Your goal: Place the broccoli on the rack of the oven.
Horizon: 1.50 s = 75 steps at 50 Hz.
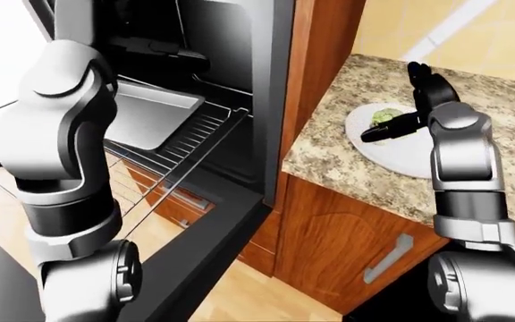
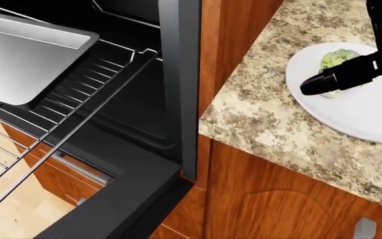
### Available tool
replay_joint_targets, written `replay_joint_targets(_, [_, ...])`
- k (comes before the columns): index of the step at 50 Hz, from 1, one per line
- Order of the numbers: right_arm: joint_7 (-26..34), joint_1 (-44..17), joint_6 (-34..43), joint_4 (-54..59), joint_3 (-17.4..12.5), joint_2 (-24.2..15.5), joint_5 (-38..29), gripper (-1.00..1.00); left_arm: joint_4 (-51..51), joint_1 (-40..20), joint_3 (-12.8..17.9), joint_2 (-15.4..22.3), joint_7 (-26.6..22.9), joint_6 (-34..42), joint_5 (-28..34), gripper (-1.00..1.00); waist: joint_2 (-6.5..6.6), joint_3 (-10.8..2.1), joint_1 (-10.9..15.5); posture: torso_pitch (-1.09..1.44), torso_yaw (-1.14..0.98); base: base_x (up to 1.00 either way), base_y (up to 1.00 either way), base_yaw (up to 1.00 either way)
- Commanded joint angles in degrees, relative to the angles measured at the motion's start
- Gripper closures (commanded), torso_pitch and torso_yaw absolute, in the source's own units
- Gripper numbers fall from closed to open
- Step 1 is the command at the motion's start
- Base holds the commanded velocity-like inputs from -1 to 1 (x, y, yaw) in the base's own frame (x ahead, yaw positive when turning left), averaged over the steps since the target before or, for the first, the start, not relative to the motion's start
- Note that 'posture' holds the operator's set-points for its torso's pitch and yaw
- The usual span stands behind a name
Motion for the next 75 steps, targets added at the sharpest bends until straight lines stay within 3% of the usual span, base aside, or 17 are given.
replay_joint_targets(1, [-0.76, -2.37, -2.17, -0.81, -0.52, -1.04, -0.88, -1.00, -1.46, -1.84, 0.55, 0.62, 0.24, -1.73, 0.03, -1.00, -0.10, -1.72, 0.02, 0.00, 0.00, 0.00, 0.00, 0.00])
replay_joint_targets(16, [-1.52, -10.36, -11.29, 19.15, 1.21, -4.22, -3.44, -1.00, -1.80, -0.76, 0.69, 0.69, 0.57, -2.12, -0.28, -1.00, 0.17, -1.80, -0.13, 0.00, 0.00, 0.00, 0.00, 0.00])
replay_joint_targets(31, [-0.11, -19.23, -17.82, 34.10, 3.60, -4.48, -9.98, -1.00, -1.10, -0.23, 0.58, 0.07, 0.75, -3.08, -0.24, -1.00, 0.29, -1.90, -0.21, 0.00, 0.00, 0.00, 0.00, 0.00])
replay_joint_targets(40, [-0.49, -21.61, -20.19, 39.91, 4.25, -4.55, -12.72, -1.00, -2.23, 0.58, 0.74, 0.28, 0.79, -2.55, -0.52, -1.00, 0.26, -1.93, -0.15, 0.00, 0.00, 0.00, 0.00, 0.00])
replay_joint_targets(61, [0.05, -20.03, -20.47, 44.11, 4.24, -3.50, -14.31, -1.00, -3.41, 1.60, 1.07, 0.45, 1.04, -2.14, -0.97, -1.00, 0.33, -1.97, -0.07, 0.00, 0.00, 0.00, 0.00, 0.00])
replay_joint_targets(75, [0.98, -19.87, -20.50, 43.44, 4.32, -3.60, -14.44, -0.51, -3.65, 1.54, 1.30, 0.57, 1.27, -1.81, -1.45, -1.00, 0.29, -1.97, -0.04, 0.00, 0.00, 0.00, 0.00, 0.00])
